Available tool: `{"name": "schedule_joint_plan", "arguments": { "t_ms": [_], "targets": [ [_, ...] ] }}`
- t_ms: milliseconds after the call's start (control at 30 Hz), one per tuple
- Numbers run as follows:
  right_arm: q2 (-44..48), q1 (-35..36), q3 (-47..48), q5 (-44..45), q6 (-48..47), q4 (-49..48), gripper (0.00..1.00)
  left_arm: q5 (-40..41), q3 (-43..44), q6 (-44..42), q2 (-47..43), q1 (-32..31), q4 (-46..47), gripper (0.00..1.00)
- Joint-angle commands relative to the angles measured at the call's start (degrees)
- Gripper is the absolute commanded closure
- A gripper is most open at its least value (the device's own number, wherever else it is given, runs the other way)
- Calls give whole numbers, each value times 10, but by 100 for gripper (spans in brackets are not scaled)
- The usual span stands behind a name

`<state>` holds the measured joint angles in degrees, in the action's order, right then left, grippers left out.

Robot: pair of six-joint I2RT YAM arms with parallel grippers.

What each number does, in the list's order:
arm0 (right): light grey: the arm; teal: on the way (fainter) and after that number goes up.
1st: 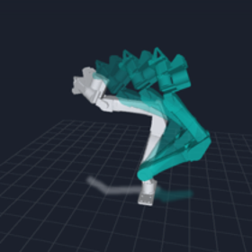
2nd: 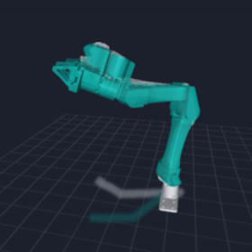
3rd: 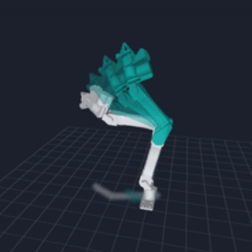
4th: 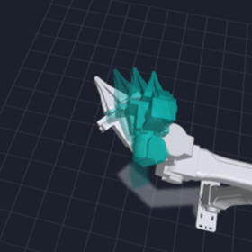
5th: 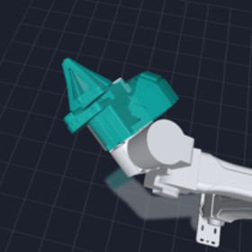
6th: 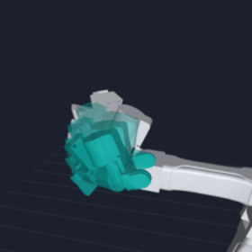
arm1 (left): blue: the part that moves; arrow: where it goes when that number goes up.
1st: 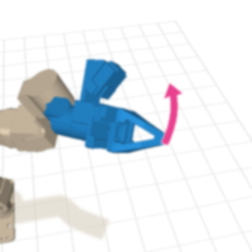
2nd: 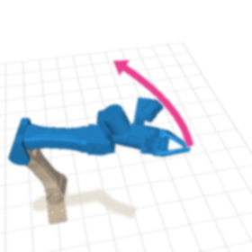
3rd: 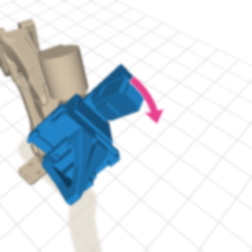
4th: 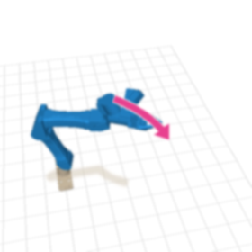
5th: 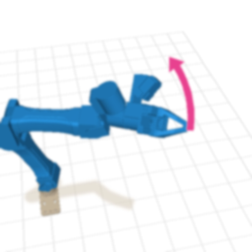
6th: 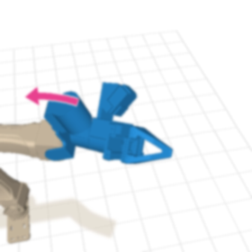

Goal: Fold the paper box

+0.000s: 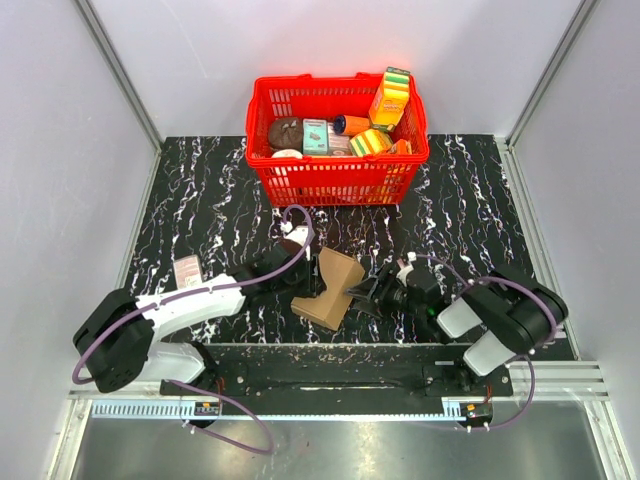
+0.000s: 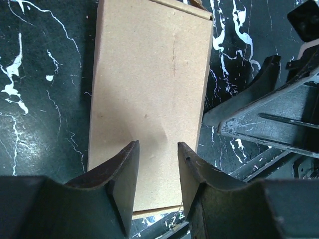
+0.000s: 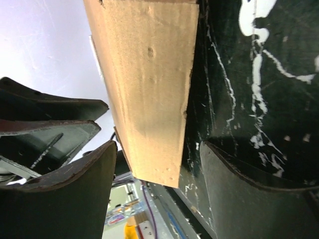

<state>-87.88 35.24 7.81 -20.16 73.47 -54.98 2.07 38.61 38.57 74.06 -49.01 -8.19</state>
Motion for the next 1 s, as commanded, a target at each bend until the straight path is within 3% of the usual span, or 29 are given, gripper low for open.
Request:
{"name": "schedule_joint_plan", "arguments": {
  "t_ms": [0,233,567,967],
  "targets": [
    [-88,15,-2,21,39,-177,25,-12,6,-10,6,-6,34,59],
    [-222,15,-19,30,79,-347,24,-10,4,-10,6,-7,34,59],
    [-192,16,-15,42,64,-305,23,-9,2,-9,10,-7,34,60],
    [-189,16,-9,30,64,-336,23,-10,1,-10,14,-8,34,60]
  ]
}}
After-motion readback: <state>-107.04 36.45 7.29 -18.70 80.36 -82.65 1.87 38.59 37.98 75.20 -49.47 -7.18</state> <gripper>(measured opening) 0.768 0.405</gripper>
